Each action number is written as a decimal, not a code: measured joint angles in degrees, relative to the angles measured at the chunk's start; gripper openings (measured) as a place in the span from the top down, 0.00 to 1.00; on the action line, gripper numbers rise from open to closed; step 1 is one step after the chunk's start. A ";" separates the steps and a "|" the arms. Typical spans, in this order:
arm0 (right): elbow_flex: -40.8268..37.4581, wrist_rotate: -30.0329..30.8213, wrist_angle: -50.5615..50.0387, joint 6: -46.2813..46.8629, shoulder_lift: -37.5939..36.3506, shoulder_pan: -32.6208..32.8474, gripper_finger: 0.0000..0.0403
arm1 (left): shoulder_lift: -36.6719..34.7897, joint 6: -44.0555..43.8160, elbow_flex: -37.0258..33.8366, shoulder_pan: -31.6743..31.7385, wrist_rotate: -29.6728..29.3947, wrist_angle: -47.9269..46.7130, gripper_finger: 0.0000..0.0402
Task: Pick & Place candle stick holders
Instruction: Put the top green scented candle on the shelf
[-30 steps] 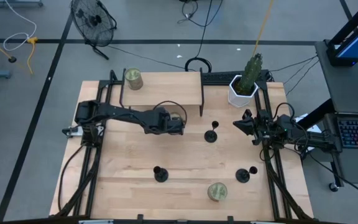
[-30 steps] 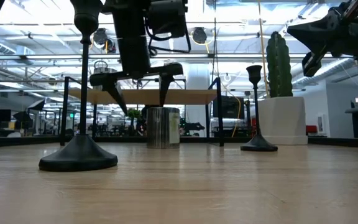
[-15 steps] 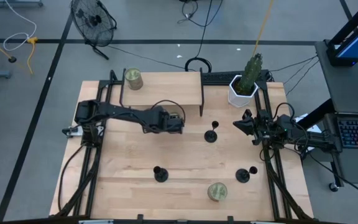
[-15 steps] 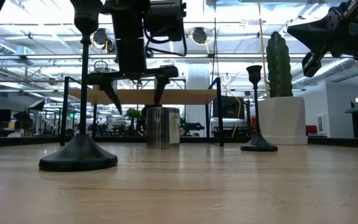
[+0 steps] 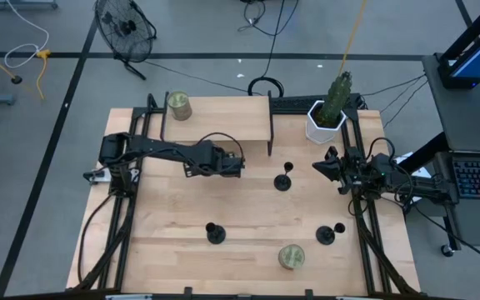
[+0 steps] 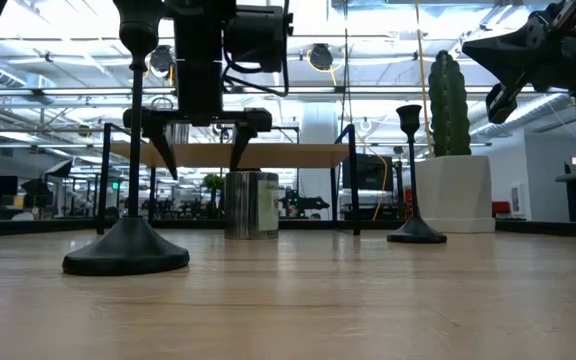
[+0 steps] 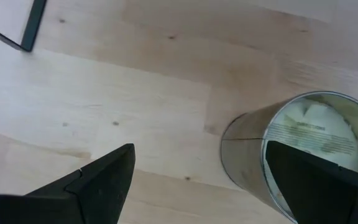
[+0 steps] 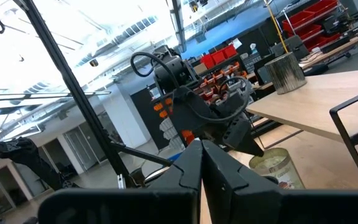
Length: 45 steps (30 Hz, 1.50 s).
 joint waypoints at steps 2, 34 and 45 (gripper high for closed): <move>0.00 0.00 0.01 0.00 0.00 0.00 1.00 | 0.00 0.84 0.00 0.04 -0.59 0.01 0.09; -0.02 0.00 0.00 0.00 0.00 0.00 1.00 | 0.00 8.81 0.00 1.60 -0.32 -0.02 0.09; 0.00 0.00 0.02 0.00 0.00 0.00 1.00 | 0.00 8.89 0.00 1.57 -0.29 0.05 0.09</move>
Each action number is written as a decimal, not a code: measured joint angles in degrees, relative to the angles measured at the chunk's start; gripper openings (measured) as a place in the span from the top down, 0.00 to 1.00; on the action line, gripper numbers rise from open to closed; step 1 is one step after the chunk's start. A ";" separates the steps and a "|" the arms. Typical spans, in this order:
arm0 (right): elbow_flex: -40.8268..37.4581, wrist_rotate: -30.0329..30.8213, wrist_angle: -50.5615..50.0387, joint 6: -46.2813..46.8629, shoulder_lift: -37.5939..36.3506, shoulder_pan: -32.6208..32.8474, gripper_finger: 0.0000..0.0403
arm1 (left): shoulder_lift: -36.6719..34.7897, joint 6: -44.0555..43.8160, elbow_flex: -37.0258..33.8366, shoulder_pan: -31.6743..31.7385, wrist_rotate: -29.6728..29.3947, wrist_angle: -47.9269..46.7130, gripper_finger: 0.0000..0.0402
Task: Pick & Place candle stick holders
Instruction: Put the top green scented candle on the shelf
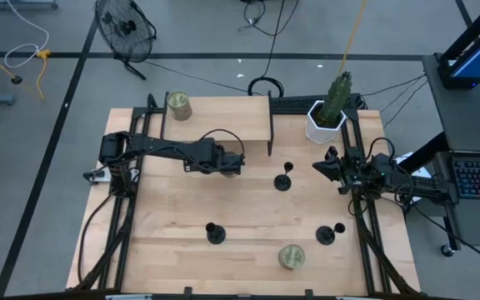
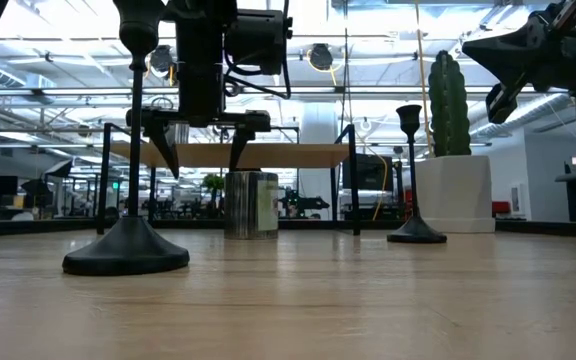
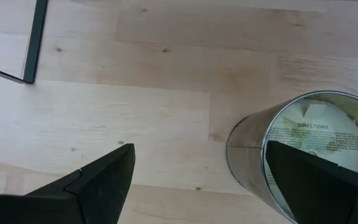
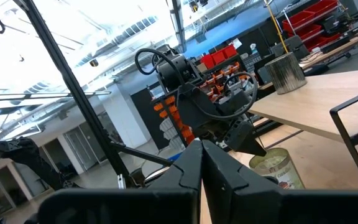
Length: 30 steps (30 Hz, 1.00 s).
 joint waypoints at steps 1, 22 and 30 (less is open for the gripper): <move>-0.01 0.00 -0.01 0.00 0.00 0.00 1.00 | 0.00 0.03 0.00 0.00 0.00 0.03 0.09; -0.01 0.00 0.00 0.01 -0.01 0.00 1.00 | 0.00 3.50 0.00 0.00 0.26 1.03 0.11; 0.00 0.00 -0.01 0.00 -0.01 0.00 1.00 | 0.02 3.61 0.00 0.00 -0.04 1.20 0.31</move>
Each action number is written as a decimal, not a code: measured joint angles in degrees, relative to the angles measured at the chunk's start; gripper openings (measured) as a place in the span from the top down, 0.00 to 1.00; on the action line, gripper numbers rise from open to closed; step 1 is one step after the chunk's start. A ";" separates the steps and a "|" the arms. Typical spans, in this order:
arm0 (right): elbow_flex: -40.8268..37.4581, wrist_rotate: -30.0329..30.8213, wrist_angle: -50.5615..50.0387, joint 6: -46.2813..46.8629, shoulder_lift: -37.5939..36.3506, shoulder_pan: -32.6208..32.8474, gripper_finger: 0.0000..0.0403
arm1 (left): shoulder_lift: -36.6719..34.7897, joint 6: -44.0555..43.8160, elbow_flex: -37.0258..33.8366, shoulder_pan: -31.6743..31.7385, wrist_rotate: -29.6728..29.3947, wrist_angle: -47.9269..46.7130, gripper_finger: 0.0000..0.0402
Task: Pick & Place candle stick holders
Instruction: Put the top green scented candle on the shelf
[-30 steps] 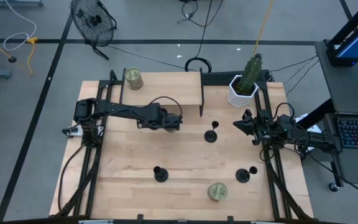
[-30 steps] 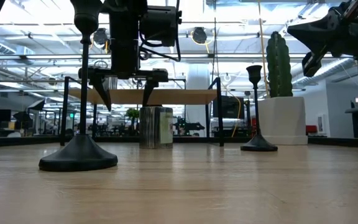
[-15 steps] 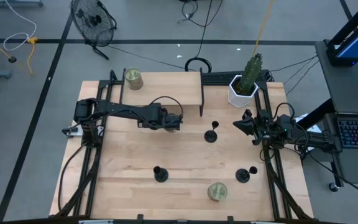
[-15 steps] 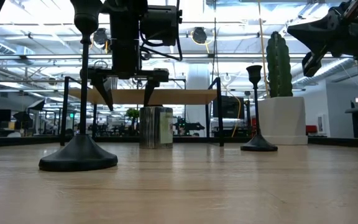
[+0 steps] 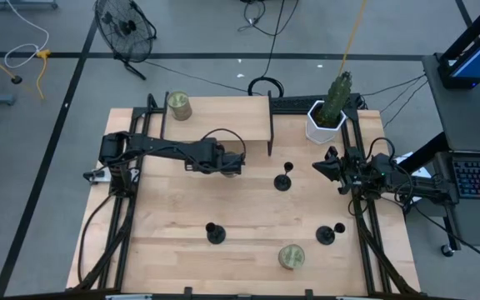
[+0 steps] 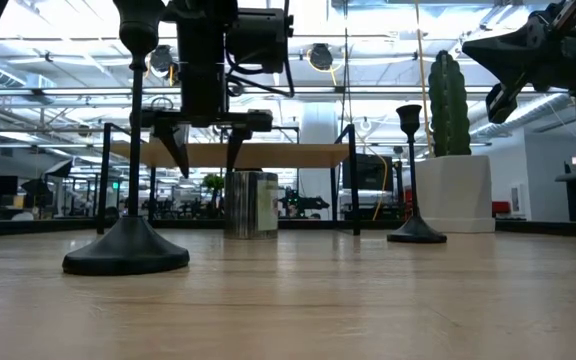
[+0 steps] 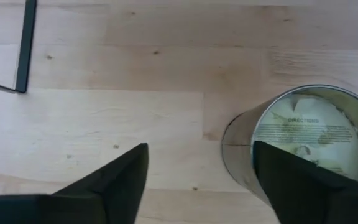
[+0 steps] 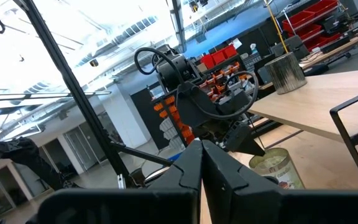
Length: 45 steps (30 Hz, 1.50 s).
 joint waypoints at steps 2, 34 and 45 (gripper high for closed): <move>-0.01 -0.01 0.01 0.00 0.01 0.00 1.00 | 0.36 0.72 0.06 0.00 -0.16 0.33 0.37; 0.00 -0.02 0.01 1.53 -0.01 0.00 1.00 | 1.41 7.66 -0.02 0.07 0.20 3.21 0.98; 0.00 -0.01 0.01 1.52 -0.01 0.00 1.00 | -1.78 15.21 2.74 -0.68 0.24 3.28 0.99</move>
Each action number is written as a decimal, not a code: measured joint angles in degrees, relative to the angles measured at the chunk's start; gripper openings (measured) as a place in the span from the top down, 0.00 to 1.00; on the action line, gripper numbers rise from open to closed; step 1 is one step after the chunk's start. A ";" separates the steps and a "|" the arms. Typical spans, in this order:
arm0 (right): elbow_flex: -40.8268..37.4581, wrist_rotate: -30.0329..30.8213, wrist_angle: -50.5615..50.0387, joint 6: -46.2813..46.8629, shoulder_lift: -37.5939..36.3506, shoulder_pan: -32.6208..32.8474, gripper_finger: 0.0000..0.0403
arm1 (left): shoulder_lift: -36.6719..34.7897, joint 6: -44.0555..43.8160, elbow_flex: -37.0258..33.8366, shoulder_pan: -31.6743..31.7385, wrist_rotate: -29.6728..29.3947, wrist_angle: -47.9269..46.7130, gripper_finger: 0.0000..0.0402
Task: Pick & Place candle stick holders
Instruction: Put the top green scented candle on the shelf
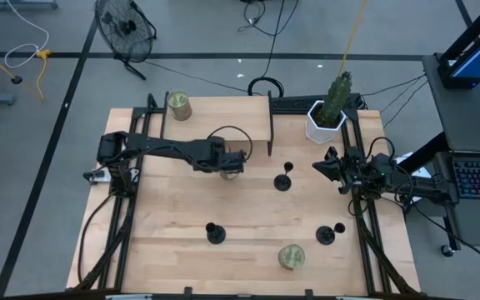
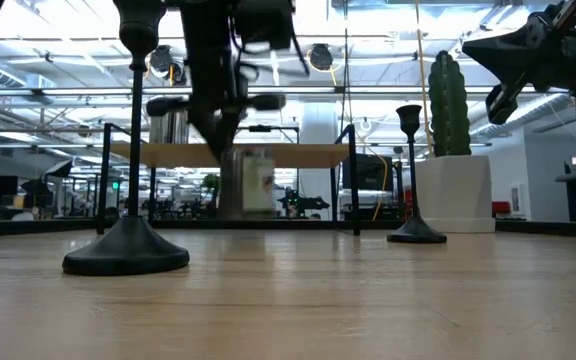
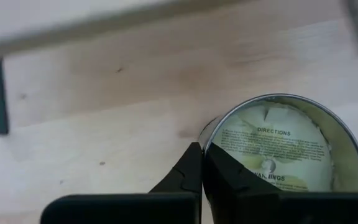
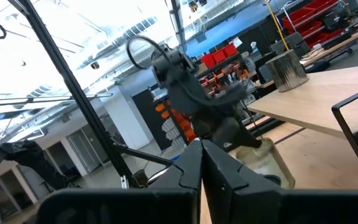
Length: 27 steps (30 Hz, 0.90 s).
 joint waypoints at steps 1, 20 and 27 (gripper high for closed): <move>-0.02 0.01 -0.01 0.01 0.02 0.00 1.00 | -0.72 1.10 0.32 -0.16 0.00 0.09 0.99; -0.02 0.01 0.01 -0.01 0.00 0.00 1.00 | -17.49 10.08 0.34 -4.12 5.83 4.64 0.99; -0.01 0.01 0.01 -0.01 0.01 0.00 1.00 | -21.95 11.63 0.34 -2.07 2.94 12.81 0.99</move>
